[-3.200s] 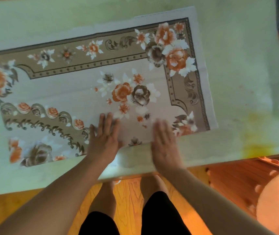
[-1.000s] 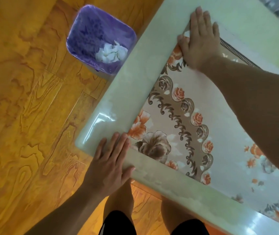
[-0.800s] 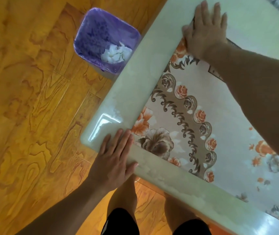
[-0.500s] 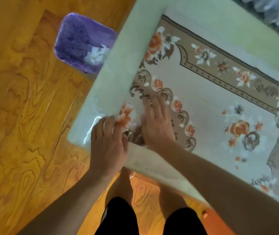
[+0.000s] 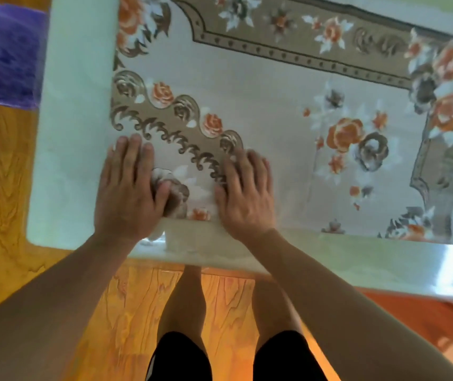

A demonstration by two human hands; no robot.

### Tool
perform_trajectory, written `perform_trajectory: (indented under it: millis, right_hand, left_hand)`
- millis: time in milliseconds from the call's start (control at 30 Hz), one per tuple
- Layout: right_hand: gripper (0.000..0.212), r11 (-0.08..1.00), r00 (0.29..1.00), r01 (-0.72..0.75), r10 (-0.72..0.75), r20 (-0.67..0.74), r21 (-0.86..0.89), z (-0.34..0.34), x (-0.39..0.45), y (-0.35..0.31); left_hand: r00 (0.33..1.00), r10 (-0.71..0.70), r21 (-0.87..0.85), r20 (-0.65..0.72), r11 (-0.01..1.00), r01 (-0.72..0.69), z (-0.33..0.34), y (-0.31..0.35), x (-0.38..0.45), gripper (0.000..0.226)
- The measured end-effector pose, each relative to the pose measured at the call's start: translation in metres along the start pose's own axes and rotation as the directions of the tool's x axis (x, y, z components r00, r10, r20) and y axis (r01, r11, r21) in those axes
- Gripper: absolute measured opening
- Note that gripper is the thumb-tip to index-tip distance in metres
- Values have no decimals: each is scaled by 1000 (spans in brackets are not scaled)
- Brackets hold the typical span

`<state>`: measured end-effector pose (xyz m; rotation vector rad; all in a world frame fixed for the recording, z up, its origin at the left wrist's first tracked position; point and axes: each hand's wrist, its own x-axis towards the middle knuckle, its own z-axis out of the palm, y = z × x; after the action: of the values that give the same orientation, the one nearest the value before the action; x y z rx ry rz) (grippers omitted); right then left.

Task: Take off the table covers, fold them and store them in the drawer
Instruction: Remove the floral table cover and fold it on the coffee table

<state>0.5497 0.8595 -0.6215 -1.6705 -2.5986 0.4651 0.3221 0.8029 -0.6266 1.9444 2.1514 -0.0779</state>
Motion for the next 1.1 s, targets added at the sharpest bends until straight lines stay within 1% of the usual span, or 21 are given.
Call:
perform_trajectory:
  millis: [133,167,233,267,300,333,367,400,433,467,500,567,633,700,800,867,933,1000,1100]
  right_hand:
    - [55,985,989,-146,143,-38,-96,-14,-26,76]
    - [56,981,986,-162,158,-45,-105,-15,-28,84]
    - [58,982,986,-164,164,-10,-94,-12,-29,85]
    - [59,983,986,-168,169,3,-80,-13,-29,84]
    - [60,983,985,-171,171,4,-73,-13,-28,83]
    - [60,983,985,-172,173,3,-67,-14,-28,83]
    - [60,984,986,-169,169,1,-59,-15,-29,84]
    - [59,985,987,-163,163,-5,-48,-16,-30,85]
    - [58,987,987,-161,161,-16,-29,-16,-30,87]
    - [56,987,986,-163,163,-22,-4,-17,-30,88]
    - [54,987,987,-159,160,-26,24,-17,-30,89]
    - [51,989,991,-127,130,-37,72,-17,-31,92]
    - [51,989,993,-99,105,-53,111,-19,-37,107]
    - [51,982,988,-134,143,-56,136,-23,-52,140]
    - [51,946,943,-313,320,-96,82,-36,-90,223]
    - [53,875,867,-481,483,-122,48,-49,-113,288]
    - [55,795,778,-606,600,-186,28,-61,-129,342]
    - [57,754,733,-657,646,-213,26,-67,-137,375]
    - [56,743,717,-668,656,-236,35,-67,-140,387]
  left_hand:
    - [999,-6,17,37,1000,6,-1,6,1,75]
    - [999,-16,25,42,1000,15,-2,8,1,74]
    - [996,-78,30,33,997,77,-8,15,-1,70]
    - [995,-104,21,9,994,104,-13,28,0,67]
    - [995,-100,9,-17,995,100,-17,48,5,65]
    - [998,-43,3,-39,999,43,-20,72,12,63]
    - [998,52,-1,-47,999,-52,-20,99,20,61]
    - [988,144,-11,-50,989,-145,-15,127,28,59]
    - [979,198,-24,-52,980,-199,-7,152,35,57]
    - [979,200,-32,-49,979,-202,1,171,40,55]
    - [985,171,-26,-40,985,-172,9,182,43,56]
    - [994,108,10,-31,994,-108,23,186,43,58]
    - [992,120,36,-47,992,-118,28,183,41,60]
    - [990,123,30,-72,992,-121,26,185,41,61]
    - [990,112,32,-85,994,-109,28,188,42,61]
    - [991,97,37,-93,995,-94,29,188,40,60]
    - [992,88,39,-91,996,-85,28,190,40,60]
    - [993,84,38,-77,996,-81,27,192,40,60]
    - [996,68,34,-58,997,-66,24,194,40,61]
